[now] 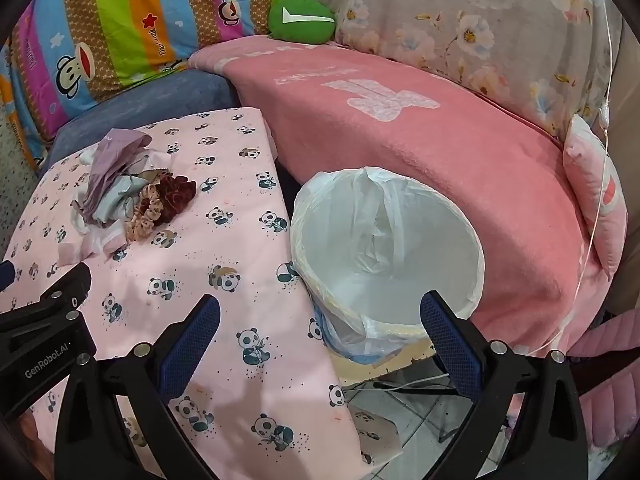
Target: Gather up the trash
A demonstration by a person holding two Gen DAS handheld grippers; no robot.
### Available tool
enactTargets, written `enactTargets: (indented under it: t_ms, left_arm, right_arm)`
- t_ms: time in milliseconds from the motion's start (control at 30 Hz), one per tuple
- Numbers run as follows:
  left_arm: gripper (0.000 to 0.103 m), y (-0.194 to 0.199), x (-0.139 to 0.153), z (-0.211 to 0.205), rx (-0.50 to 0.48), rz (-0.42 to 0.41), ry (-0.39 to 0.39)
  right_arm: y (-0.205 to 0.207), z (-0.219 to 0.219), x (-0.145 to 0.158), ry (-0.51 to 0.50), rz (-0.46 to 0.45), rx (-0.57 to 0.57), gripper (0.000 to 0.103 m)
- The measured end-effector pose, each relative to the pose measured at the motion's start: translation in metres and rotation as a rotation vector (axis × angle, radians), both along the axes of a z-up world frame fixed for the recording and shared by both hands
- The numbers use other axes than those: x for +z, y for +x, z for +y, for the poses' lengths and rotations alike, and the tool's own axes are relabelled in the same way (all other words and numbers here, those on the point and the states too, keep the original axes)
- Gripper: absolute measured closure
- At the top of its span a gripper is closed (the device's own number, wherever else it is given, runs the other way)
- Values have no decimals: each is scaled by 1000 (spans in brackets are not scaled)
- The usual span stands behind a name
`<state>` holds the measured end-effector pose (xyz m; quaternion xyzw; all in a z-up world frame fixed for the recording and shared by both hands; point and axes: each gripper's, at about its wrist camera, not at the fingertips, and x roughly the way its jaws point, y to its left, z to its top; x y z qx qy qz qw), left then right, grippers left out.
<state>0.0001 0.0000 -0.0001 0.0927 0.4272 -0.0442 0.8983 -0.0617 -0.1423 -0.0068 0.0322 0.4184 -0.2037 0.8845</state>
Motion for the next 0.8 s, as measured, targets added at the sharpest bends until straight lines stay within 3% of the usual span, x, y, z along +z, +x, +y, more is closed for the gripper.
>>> enactTargets:
  t_ms: [800]
  left_arm:
    - [7, -5, 2, -5, -7, -9, 2]
  right_arm:
    - [-5, -4, 6, -6, -16, -8, 5]
